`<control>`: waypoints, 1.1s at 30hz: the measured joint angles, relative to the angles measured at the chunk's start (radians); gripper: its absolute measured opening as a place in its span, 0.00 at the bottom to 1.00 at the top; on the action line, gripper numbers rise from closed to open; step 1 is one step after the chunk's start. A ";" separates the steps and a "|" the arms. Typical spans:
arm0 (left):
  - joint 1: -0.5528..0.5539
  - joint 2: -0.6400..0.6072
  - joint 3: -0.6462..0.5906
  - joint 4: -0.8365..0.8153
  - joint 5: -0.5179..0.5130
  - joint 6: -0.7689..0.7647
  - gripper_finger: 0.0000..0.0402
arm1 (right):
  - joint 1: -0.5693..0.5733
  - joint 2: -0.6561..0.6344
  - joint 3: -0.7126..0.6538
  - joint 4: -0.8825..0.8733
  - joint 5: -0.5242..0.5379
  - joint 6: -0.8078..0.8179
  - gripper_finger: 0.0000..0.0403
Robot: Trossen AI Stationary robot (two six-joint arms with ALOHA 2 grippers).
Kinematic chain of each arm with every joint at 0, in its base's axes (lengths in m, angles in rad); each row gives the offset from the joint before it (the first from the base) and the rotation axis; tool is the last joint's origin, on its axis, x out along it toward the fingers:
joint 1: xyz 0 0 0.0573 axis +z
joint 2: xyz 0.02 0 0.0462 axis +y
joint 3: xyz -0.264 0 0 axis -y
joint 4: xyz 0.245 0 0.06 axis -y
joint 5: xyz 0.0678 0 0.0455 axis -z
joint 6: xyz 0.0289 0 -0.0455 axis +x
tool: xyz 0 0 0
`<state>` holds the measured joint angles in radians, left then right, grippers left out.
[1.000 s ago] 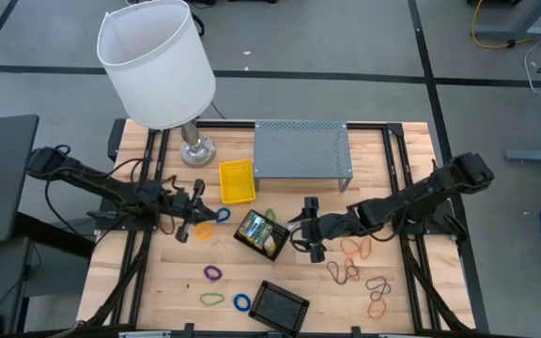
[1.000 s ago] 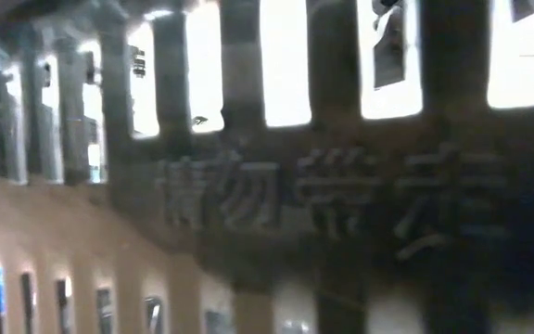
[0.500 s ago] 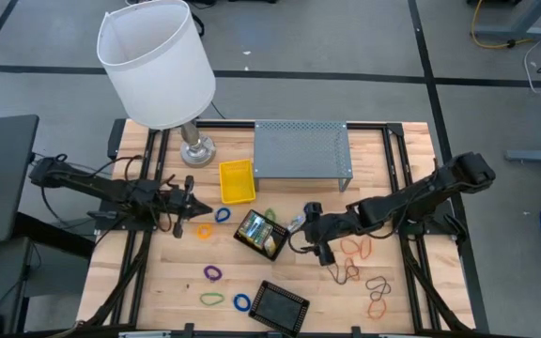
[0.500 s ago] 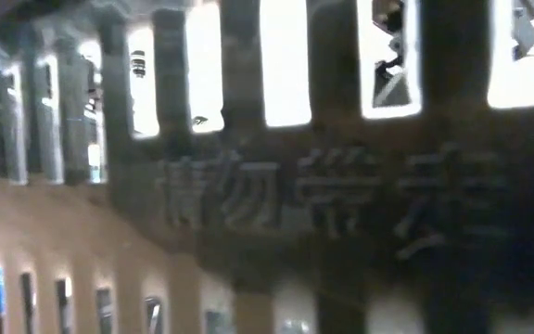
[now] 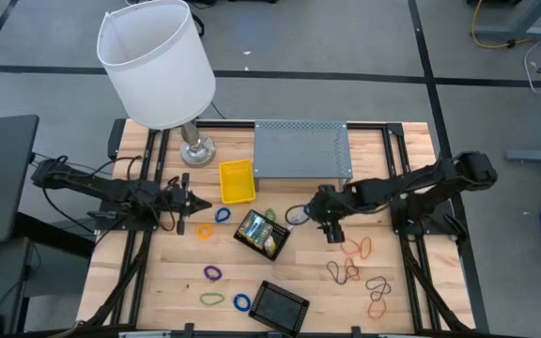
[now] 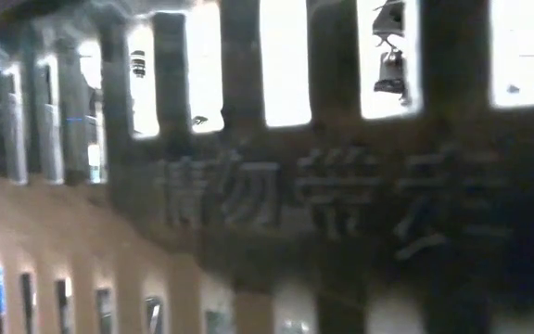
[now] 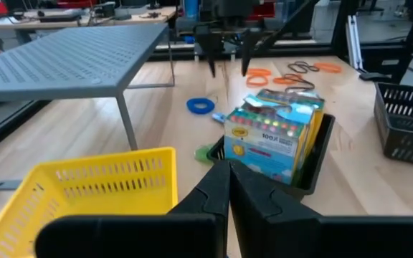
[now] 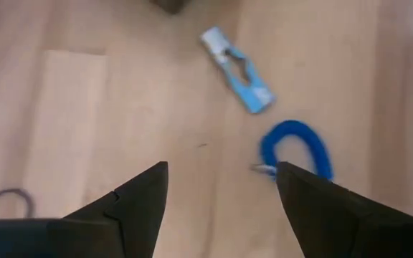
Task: Pick & Place Office Desk Supplies
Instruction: Put the top right blue spring keychain into the bottom black bin
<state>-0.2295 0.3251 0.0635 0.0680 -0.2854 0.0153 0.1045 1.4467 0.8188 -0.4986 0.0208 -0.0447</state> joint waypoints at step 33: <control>0.000 0.001 0.000 0.039 0.029 0.119 0.04 | -0.088 0.267 0.086 0.014 -0.063 -0.129 0.66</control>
<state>-0.2295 0.3260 0.0639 0.1074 -0.2559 0.1339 0.0163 1.7135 0.9047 -0.4849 -0.0423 -0.1739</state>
